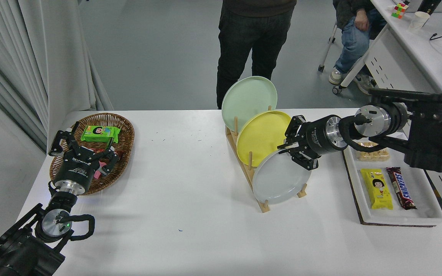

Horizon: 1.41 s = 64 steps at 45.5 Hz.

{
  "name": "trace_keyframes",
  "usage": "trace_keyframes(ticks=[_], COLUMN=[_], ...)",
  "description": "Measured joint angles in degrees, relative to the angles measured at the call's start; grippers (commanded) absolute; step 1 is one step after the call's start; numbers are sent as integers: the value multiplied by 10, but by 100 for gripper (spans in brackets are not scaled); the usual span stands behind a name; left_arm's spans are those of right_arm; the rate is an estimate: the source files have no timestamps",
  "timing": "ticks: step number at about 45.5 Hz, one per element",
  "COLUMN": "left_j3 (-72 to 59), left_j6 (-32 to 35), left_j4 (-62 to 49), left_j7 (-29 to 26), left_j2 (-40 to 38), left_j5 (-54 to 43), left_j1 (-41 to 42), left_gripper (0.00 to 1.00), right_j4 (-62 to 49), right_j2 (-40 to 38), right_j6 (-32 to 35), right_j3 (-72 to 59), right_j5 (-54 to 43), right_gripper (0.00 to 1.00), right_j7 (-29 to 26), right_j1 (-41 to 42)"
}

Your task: Place the plate on the table

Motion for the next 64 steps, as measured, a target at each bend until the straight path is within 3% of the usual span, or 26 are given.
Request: trace_keyframes(ticks=[64], left_j3=[0], left_j6=[0], left_j4=[0], left_j7=[0], left_j2=[0], left_j5=[0], left_j1=[0], left_gripper=[98], right_j4=[-8], right_j2=[-3], right_j6=[12], right_j3=[3], right_j5=[-1], right_gripper=[0], right_j7=[-3], right_j1=[5])
